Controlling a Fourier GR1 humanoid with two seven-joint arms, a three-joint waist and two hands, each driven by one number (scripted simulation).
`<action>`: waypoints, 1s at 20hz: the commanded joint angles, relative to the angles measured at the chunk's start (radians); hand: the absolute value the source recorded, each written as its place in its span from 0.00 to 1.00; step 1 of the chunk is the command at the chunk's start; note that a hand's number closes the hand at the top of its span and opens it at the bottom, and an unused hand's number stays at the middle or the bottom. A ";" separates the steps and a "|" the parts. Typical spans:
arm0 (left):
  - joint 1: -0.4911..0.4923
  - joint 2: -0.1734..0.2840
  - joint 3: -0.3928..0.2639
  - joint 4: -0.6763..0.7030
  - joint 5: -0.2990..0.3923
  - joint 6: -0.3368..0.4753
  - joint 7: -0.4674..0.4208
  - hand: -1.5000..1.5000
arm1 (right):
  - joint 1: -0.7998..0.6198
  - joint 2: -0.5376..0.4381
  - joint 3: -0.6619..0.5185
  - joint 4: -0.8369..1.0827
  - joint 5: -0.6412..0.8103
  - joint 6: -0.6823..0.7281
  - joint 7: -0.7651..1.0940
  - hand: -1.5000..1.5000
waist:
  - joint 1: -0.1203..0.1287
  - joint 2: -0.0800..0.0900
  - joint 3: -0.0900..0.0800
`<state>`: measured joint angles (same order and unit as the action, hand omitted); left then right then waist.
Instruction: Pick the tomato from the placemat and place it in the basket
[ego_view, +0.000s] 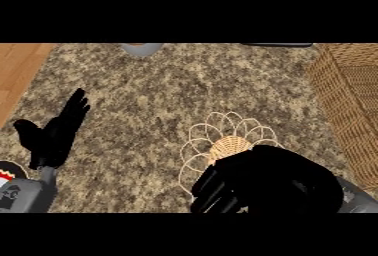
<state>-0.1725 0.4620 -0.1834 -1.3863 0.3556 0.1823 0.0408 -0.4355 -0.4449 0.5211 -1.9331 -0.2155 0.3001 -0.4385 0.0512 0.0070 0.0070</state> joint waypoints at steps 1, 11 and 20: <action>-0.043 0.029 0.027 0.021 0.012 0.014 0.103 0.50 | 0.113 0.028 0.151 -0.053 0.236 0.005 -0.237 0.00 | -0.057 -0.007 -0.003; -0.034 0.034 0.056 0.043 -0.012 0.009 0.107 0.50 | 0.128 -0.223 0.011 -0.309 0.455 -0.006 0.164 0.00 | -0.086 -0.019 -0.009; 0.002 0.030 0.073 0.033 -0.016 -0.037 0.059 0.50 | -0.056 -0.329 -0.224 -0.371 0.380 0.160 0.569 0.00 | -0.051 -0.010 -0.010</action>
<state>-0.1866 0.5018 -0.1160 -1.3541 0.3457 0.1646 0.1318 -0.4087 -0.7362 0.3588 -2.2848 0.2221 0.3642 -0.0205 -0.0155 -0.0075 -0.0025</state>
